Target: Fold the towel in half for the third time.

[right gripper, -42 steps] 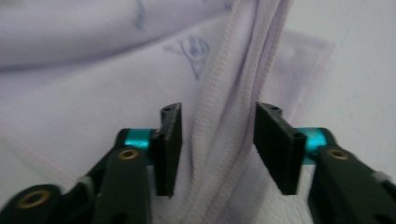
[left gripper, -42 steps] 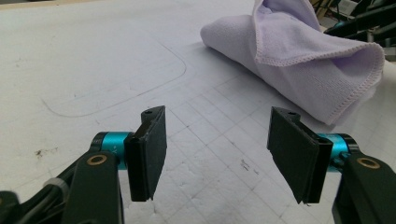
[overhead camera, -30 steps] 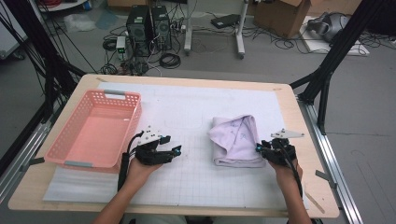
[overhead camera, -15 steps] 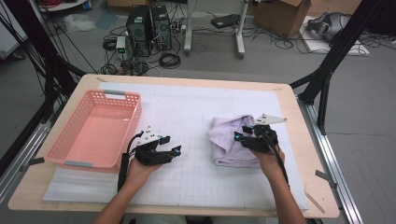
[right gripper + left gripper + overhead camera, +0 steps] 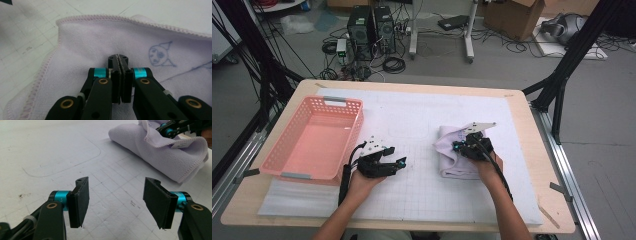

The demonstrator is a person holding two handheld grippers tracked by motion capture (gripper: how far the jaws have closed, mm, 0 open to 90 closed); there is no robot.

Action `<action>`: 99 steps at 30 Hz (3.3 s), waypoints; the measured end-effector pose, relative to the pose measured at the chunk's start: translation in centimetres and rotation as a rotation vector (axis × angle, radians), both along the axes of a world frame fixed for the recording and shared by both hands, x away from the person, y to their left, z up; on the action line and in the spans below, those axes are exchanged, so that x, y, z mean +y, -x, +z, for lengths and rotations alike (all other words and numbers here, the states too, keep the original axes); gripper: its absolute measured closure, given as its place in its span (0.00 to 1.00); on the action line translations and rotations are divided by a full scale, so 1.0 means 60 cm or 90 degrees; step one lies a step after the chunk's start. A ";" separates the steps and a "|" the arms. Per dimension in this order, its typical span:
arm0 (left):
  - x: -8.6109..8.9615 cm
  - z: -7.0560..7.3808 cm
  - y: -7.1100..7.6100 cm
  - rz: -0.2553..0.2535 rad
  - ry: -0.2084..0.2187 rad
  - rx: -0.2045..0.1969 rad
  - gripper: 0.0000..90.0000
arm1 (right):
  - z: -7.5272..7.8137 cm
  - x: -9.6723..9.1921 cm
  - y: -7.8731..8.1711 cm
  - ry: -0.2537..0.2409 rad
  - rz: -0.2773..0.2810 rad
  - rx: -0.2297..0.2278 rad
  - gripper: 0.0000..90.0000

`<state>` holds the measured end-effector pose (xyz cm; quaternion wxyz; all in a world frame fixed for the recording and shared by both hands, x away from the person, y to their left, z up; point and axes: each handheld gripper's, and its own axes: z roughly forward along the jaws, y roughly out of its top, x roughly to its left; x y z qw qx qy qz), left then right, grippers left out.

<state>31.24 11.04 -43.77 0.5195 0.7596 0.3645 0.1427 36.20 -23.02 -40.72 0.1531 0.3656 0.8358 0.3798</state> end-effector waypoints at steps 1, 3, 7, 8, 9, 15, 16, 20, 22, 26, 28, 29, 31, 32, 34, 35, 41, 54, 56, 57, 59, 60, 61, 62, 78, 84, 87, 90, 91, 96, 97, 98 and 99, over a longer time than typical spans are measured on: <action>0.000 0.000 0.000 -0.001 0.000 -0.001 0.42 | 0.004 -0.003 0.002 -0.009 -0.001 -0.006 0.99; -0.001 0.000 0.000 0.000 0.001 -0.001 0.42 | 0.012 -0.007 0.005 -0.038 -0.006 -0.023 0.82; -0.003 -0.001 0.001 0.000 0.000 0.000 0.42 | 0.009 0.003 0.001 -0.040 -0.014 0.001 0.60; -0.002 0.000 0.001 -0.002 -0.003 0.000 0.42 | 0.003 0.007 -0.002 -0.025 -0.010 0.008 0.60; -0.002 0.000 0.001 -0.001 -0.004 0.000 0.42 | -0.003 0.011 -0.005 -0.019 -0.009 0.018 0.62; 0.000 0.000 0.001 0.002 0.001 0.002 0.42 | -0.012 0.038 -0.001 0.031 0.031 0.005 0.96; 0.001 0.001 0.001 0.001 0.001 0.002 0.42 | -0.010 0.037 0.002 0.030 0.030 0.000 0.96; 0.003 0.001 0.001 0.003 0.002 0.000 0.42 | 0.009 0.014 0.018 -0.010 0.015 -0.021 0.96; 0.003 0.001 0.001 0.005 0.004 0.000 0.42 | 0.016 -0.005 0.028 -0.012 0.002 -0.036 0.96; 0.003 0.002 0.001 0.005 0.003 -0.001 0.42 | 0.018 -0.056 0.049 -0.027 -0.039 -0.046 0.96; 0.003 0.002 0.001 0.004 0.000 0.000 0.42 | 0.013 -0.079 0.059 -0.030 -0.058 -0.042 0.96; 0.002 0.001 0.001 0.005 0.000 0.000 0.42 | 0.009 -0.090 0.065 -0.031 -0.068 -0.037 0.96; 0.002 0.001 0.001 0.005 0.001 0.000 0.42 | -0.002 -0.108 0.072 -0.025 -0.085 -0.029 0.95; 0.002 0.002 0.001 0.004 0.001 0.000 0.42 | -0.007 -0.116 0.075 -0.024 -0.092 -0.023 0.94; 0.002 0.002 0.001 0.006 0.001 0.000 0.42 | -0.015 -0.134 0.080 -0.039 -0.114 -0.018 0.84; 0.002 0.002 0.001 0.008 0.002 0.001 0.42 | -0.014 -0.141 0.083 -0.053 -0.129 -0.019 0.82; 0.003 0.002 0.001 0.010 0.005 -0.001 0.42 | 0.035 -0.156 0.089 -0.096 -0.181 -0.096 0.74; 0.003 0.003 0.002 0.006 0.009 -0.004 0.42 | -0.026 -0.112 0.051 0.032 -0.119 0.012 0.72; 0.004 0.004 0.002 0.006 0.008 -0.006 0.42 | -0.036 -0.132 0.054 0.019 -0.135 0.021 0.72; 0.005 0.004 0.002 0.007 0.010 -0.004 0.42 | -0.037 -0.142 0.057 0.014 -0.148 0.032 0.70; 0.006 0.004 0.001 0.009 0.010 -0.006 0.42 | -0.039 -0.156 0.062 -0.008 -0.157 0.058 0.70; 0.006 0.004 0.001 0.010 0.010 -0.005 0.42 | -0.038 -0.161 0.065 -0.013 -0.155 0.060 0.70; 0.006 0.004 0.001 0.011 0.010 -0.005 0.42 | -0.035 -0.163 0.066 -0.011 -0.154 0.058 0.70; 0.005 0.004 0.001 0.009 0.008 -0.005 0.42 | -0.030 -0.162 0.067 -0.010 -0.156 0.051 0.69; 0.004 0.003 0.002 0.006 0.008 -0.004 0.42 | -0.033 -0.107 -0.017 0.023 -0.147 0.020 0.70; 0.007 0.005 0.002 0.010 0.011 -0.005 0.42 | -0.031 -0.131 0.014 0.060 -0.154 0.029 0.71; 0.005 0.005 0.003 0.009 0.009 -0.005 0.42 | -0.020 -0.136 0.012 0.054 -0.160 0.029 0.69; 0.005 0.005 0.002 0.009 0.009 -0.006 0.42 | -0.006 -0.130 0.003 0.021 -0.153 -0.012 0.67; 0.005 0.004 0.002 0.009 0.010 -0.005 0.42 | -0.001 -0.126 -0.002 0.012 -0.151 -0.023 0.67; 0.002 0.003 0.002 0.005 0.009 -0.002 0.42 | 0.007 -0.104 -0.043 -0.005 -0.156 -0.050 0.71; 0.001 0.003 0.002 0.004 0.007 -0.003 0.42 | 0.006 -0.098 -0.052 -0.006 -0.158 -0.050 0.73; 0.001 0.003 0.002 0.002 0.008 -0.003 0.42 | 0.004 -0.091 -0.060 -0.004 -0.159 -0.048 0.75; 0.001 0.003 0.003 0.002 0.007 -0.002 0.42 | 0.001 -0.084 -0.069 -0.004 -0.161 -0.045 0.78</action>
